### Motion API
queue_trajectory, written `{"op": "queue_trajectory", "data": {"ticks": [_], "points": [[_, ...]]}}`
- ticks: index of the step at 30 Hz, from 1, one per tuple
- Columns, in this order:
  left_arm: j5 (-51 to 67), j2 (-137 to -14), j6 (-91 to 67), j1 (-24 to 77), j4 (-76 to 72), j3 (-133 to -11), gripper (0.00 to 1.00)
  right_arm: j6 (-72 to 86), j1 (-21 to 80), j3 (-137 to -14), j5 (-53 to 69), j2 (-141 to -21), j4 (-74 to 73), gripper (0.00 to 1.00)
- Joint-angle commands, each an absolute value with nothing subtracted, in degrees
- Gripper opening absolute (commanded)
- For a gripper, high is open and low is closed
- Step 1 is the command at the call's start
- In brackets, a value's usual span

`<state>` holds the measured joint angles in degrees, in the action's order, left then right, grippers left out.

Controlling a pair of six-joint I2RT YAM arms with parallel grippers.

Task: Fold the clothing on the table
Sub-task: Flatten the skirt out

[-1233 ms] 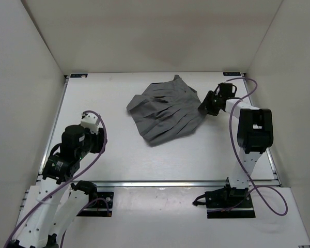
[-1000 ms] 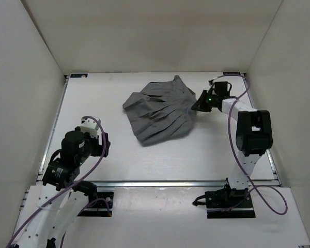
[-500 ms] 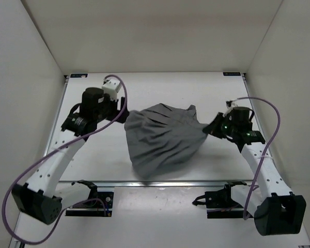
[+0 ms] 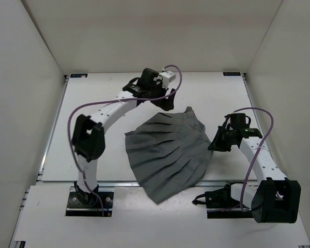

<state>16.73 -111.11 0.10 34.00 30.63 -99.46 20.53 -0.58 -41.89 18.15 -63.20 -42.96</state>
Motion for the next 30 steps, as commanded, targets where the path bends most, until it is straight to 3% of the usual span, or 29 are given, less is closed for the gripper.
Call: {"op": "queue_trajectory", "data": {"ticks": [1,15,25,30], "points": [[23.1,-118.3,3.0,34.8,31.4,-109.0,0.93,21.1,1.3,-42.5,19.9,-63.5,-42.1,0.00],[22.9,-143.7,10.1,39.3,33.3,-135.2,0.95,20.4,1.2,-43.9,21.1,-66.4,-41.6,0.00],[23.6,-149.1,8.5,40.1,31.7,-137.7,0.95,20.9,2.5,-43.5,21.8,-67.2,-40.2,0.00],[22.9,-149.2,10.2,41.9,33.0,-138.5,0.90,21.6,2.9,-43.6,22.7,-67.8,-39.5,0.00]]}}
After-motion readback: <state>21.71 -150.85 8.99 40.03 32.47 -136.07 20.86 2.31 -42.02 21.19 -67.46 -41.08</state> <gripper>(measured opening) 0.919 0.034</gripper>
